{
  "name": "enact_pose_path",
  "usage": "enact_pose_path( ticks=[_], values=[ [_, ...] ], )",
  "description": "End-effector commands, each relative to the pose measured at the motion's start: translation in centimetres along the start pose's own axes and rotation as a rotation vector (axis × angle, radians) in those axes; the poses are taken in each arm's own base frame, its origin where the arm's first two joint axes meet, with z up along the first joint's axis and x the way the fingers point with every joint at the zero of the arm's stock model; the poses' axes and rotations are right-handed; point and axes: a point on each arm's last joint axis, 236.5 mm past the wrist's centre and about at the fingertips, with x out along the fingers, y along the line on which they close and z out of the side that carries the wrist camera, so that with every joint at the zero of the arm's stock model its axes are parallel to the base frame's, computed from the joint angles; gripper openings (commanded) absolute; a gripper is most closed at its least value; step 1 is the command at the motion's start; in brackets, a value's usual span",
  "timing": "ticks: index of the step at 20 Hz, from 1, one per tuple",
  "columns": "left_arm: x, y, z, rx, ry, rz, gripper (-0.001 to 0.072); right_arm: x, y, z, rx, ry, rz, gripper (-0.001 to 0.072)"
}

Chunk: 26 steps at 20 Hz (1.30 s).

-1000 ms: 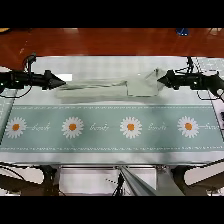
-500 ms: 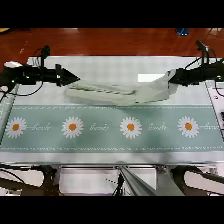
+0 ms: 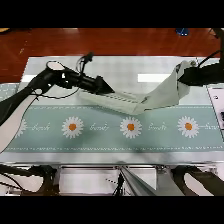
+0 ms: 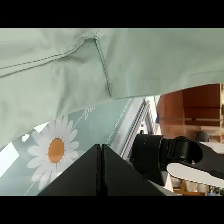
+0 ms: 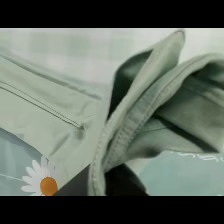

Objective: Fold the shirts.

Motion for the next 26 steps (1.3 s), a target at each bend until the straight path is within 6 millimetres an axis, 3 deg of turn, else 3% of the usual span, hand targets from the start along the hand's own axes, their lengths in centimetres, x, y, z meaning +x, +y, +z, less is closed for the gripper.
enact_pose_path(
  ticks=[1,4,8,11,14,18,20,22,24,26],
  values=[
    [4.6,-1.3,-1.1,0.014,0.015,0.027,0.0027,-3.2,1.8,-1.1,-0.014,-0.036,-0.040,0.0023],
    [7.7,-1.1,-2.3,-0.010,0.034,0.049,0.0027,-5.3,3.2,-2.0,-0.022,-0.067,-0.047,0.0023],
    [11.8,-0.4,-5.9,-0.054,0.132,0.054,0.0028,-7.2,4.7,-3.1,-0.021,-0.083,-0.024,0.0023],
    [14.7,-1.6,-8.4,-0.079,0.183,0.019,0.0028,-7.5,4.8,-3.3,-0.022,-0.087,-0.033,0.0023],
    [17.3,-2.5,-9.1,-0.110,0.157,0.001,0.0028,-7.5,4.8,-3.3,-0.019,-0.088,-0.030,0.0023],
    [19.7,-2.0,-10.2,-0.190,0.156,-0.020,0.0028,-7.5,5.0,-3.3,-0.019,-0.086,-0.024,0.0023],
    [19.3,-1.5,-9.3,-0.197,0.132,-0.019,0.0027,-7.5,4.8,-3.3,-0.019,-0.087,-0.031,0.0023],
    [17.1,-1.4,-6.4,-0.174,0.067,-0.024,0.0025,-7.5,4.9,-3.3,-0.026,-0.087,-0.025,0.0023],
    [12.7,-1.6,-2.1,-0.127,-0.035,-0.017,0.0025,-7.2,5.2,-3.3,-0.041,-0.081,-0.013,0.0022],
    [6.2,-1.5,2.2,-0.041,-0.146,0.042,0.0025,-6.4,6.1,-2.4,-0.045,-0.093,0.026,0.0022]
  ],
)
